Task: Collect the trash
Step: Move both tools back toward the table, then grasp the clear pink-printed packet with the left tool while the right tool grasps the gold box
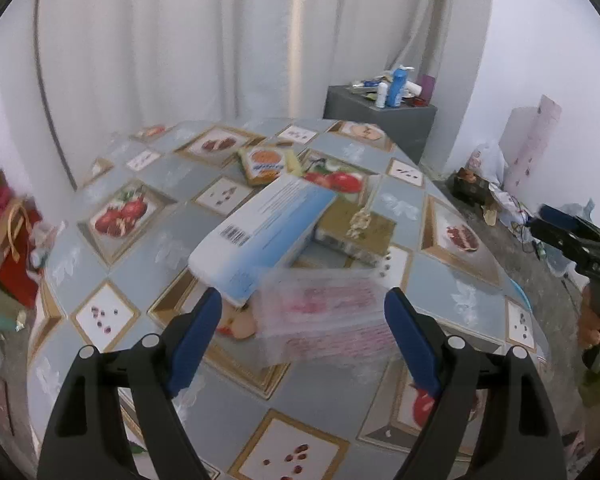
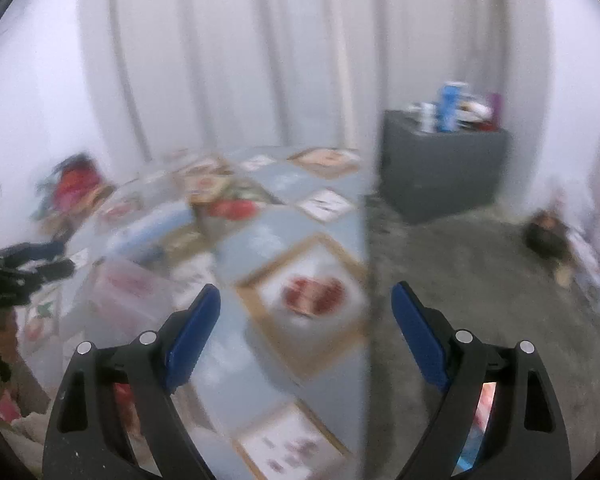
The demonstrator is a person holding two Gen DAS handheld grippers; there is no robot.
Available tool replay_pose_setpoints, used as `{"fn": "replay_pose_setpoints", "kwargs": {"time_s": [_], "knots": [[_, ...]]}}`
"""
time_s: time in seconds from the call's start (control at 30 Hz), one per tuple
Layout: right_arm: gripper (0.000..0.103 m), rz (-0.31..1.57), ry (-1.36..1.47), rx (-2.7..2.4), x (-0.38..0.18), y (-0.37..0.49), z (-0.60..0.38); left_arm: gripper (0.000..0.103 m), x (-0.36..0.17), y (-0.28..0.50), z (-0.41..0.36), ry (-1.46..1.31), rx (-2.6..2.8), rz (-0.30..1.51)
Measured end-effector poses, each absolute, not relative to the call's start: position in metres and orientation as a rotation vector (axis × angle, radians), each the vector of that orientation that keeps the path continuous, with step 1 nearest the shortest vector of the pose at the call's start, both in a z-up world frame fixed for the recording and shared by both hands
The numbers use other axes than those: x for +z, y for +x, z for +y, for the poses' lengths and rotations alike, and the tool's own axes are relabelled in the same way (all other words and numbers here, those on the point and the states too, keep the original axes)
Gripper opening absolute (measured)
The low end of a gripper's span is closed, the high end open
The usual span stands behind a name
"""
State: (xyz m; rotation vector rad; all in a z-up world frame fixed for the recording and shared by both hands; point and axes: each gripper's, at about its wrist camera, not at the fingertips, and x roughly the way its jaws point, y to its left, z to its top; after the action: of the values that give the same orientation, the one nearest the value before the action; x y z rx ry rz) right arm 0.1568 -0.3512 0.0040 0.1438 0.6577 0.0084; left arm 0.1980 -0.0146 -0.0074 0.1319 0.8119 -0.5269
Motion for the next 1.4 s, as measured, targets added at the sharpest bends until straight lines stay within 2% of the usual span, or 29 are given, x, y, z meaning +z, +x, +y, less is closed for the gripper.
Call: {"fn": "replay_pose_setpoints", "kwargs": {"time_s": [0.23,0.5,0.67,0.77,0.93,1.4], "knots": [[0.083,0.711,0.066,0.184,0.004,0.215,-0.305,0.08,-0.031,0.22,0.001,0.067,-0.502,0.877],[0.083,0.79,0.045,0.318,-0.014,0.264,-0.282,0.066,-0.053,0.234,-0.01,0.057,-0.551,0.954],[0.083,0.838,0.042,0.384,-0.025,0.284,-0.273,0.051,-0.062,0.235,-0.022,0.117,-0.55,0.966],[0.079,0.86,0.035,0.4,-0.032,0.291,-0.267,0.045,-0.069,0.235,-0.028,0.172,-0.53,0.976],[0.072,0.905,0.029,0.408,-0.044,0.298,-0.265,0.041,-0.075,0.231,-0.034,0.241,-0.51,0.963],[0.059,0.92,-0.006,0.407,-0.052,0.295,-0.264,0.026,-0.073,0.23,-0.034,0.246,-0.499,0.958]]}}
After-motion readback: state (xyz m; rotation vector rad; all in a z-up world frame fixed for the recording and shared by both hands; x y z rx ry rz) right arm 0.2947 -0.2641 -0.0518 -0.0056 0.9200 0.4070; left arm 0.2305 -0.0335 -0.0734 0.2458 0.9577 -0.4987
